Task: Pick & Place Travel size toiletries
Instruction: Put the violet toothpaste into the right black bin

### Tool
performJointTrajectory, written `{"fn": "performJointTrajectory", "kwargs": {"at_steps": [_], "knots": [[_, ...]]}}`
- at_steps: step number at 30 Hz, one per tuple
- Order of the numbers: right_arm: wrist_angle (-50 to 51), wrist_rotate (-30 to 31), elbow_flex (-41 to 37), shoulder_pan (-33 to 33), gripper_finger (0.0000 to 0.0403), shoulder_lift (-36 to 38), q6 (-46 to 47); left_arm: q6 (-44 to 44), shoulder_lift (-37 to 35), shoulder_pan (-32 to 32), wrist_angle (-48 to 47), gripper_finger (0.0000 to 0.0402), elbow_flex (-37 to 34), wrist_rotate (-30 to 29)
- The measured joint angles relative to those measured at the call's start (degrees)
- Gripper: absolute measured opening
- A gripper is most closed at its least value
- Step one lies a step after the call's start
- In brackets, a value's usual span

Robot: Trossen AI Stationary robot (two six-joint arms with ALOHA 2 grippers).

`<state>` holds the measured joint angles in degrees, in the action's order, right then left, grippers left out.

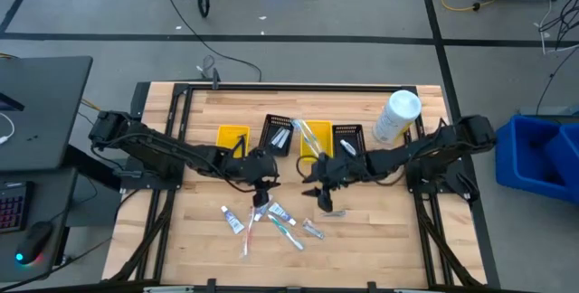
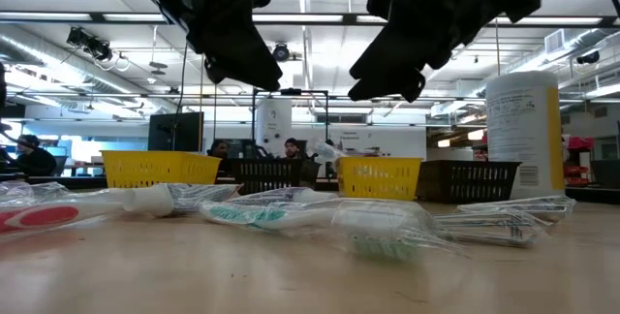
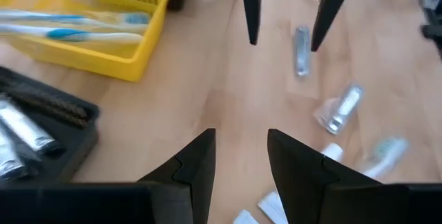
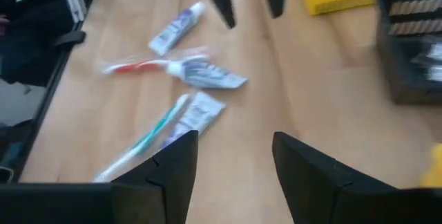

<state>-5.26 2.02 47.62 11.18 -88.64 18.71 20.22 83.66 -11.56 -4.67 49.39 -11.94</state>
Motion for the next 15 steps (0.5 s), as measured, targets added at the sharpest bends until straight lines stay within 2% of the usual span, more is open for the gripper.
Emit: {"fn": "performJointTrajectory", "kwargs": {"at_steps": [5,10,15], "knots": [[-4.6,4.7,0.0,4.6,0.0211,-3.4,2.8,-1.0,0.0,-0.6,-0.2,0.0142,0.0,-0.6],[-10.6,8.2,0.0,7.7,0.0234,-8.0,1.3,-0.9,0.0,-0.7,-0.3,0.0142,0.0,-0.9],[-15.5,13.0,0.0,10.4,0.0233,-12.1,0.5,-0.7,0.0,-0.7,-1.4,0.0142,0.0,-0.9]]}}
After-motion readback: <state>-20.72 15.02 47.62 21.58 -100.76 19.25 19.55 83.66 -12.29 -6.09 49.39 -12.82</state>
